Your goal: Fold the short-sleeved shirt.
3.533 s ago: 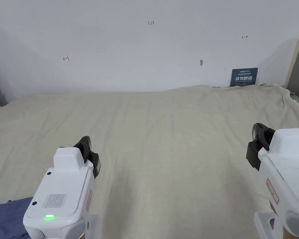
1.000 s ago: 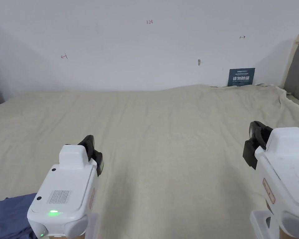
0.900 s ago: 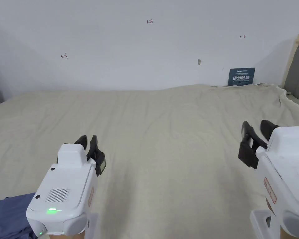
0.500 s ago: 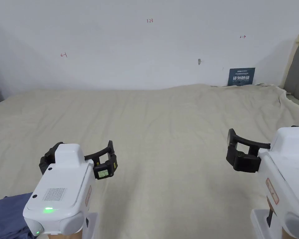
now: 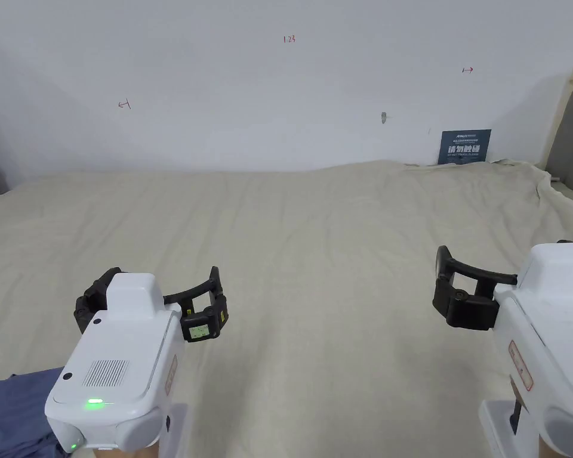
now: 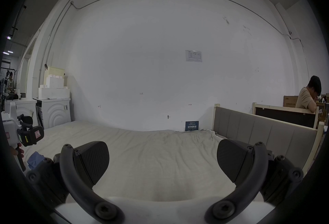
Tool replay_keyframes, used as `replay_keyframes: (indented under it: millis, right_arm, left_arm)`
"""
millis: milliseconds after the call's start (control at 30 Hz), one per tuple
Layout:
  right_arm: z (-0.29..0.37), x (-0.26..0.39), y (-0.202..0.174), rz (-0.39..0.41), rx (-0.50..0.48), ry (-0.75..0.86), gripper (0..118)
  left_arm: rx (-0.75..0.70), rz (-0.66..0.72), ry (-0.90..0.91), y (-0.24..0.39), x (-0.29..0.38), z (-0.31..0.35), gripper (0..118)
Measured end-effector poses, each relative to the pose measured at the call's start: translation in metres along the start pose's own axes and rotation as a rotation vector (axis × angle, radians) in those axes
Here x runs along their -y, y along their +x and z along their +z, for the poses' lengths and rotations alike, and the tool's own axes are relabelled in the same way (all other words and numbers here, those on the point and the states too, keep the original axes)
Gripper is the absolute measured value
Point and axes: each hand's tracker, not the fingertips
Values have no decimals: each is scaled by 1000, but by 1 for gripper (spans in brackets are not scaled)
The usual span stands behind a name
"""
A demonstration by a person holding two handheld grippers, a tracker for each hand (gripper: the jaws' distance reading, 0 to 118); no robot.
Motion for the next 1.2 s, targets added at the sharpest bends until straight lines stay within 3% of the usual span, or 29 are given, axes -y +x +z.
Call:
replay_keyframes:
  millis: [1200]
  right_arm:
    - [3,0,-1,5,9,5,118]
  left_arm:
    - [8,-25,9,1,-2,1,118]
